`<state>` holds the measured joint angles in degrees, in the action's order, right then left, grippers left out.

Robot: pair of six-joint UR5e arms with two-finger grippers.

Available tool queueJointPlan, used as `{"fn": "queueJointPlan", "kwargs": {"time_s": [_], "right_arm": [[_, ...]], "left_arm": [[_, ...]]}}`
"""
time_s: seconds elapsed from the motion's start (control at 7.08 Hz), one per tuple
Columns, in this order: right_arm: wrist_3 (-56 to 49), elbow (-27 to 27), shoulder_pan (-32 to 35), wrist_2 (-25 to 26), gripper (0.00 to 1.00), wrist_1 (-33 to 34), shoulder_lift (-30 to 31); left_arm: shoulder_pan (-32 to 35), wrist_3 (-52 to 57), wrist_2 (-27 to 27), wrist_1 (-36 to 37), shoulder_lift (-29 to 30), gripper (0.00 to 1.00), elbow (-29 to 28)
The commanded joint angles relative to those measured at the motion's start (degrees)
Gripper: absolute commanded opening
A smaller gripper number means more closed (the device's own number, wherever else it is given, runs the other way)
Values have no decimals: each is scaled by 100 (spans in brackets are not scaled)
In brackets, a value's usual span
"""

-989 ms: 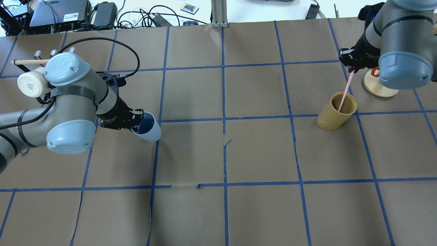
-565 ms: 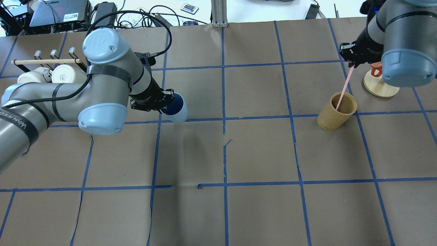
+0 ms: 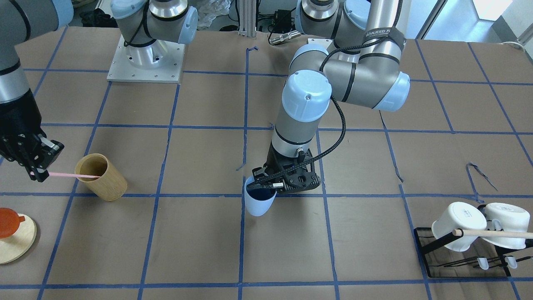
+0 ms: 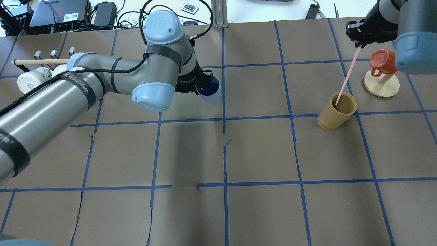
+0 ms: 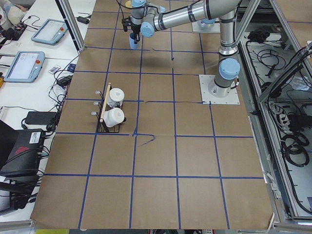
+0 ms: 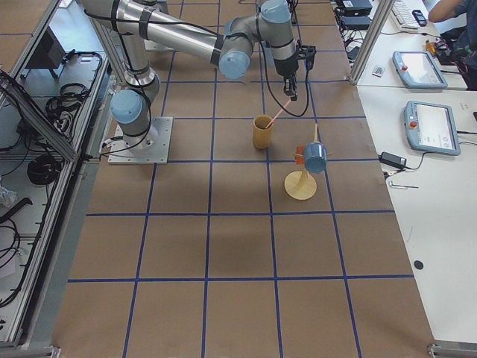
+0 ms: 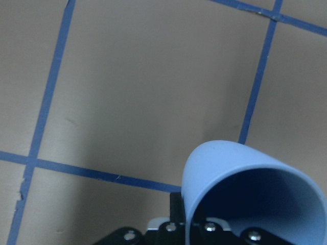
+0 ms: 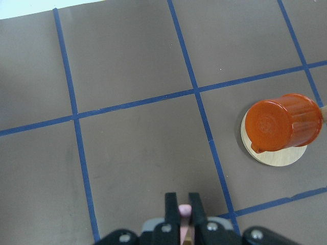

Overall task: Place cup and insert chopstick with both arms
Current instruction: 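Carry the blue cup to the table center while the right gripper lifts the chopstick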

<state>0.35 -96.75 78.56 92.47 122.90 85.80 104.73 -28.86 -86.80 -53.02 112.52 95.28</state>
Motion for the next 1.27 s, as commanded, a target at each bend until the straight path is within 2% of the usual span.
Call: {"fn": "queueJointPlan", "kwargs": {"time_s": [0.0,0.28,0.42,0.57,0.71,0.85,1.13], "right_arm": [[8,443,185,8,0,-685,366],[35,1068,553,51,0,-1084,350],[226,1079,756,69,0,-1058,315],[637,1088,940,69,0,-1032,254],[685,1088,1108,60,0,-1014,218],[772,1079,1170,34,0,-1031,218],[1289,1088,1398,8,0,-953,113]], "left_arm": [[214,-94,-100,169,374,0,-88],[293,-85,-22,186,419,0,-80],[328,-33,-22,187,437,0,-71],[329,-58,-21,187,463,26,-62],[329,-15,-30,204,463,63,-88],[311,20,-4,369,298,78,-115],[15,360,5,14,-79,92,-351]]}}
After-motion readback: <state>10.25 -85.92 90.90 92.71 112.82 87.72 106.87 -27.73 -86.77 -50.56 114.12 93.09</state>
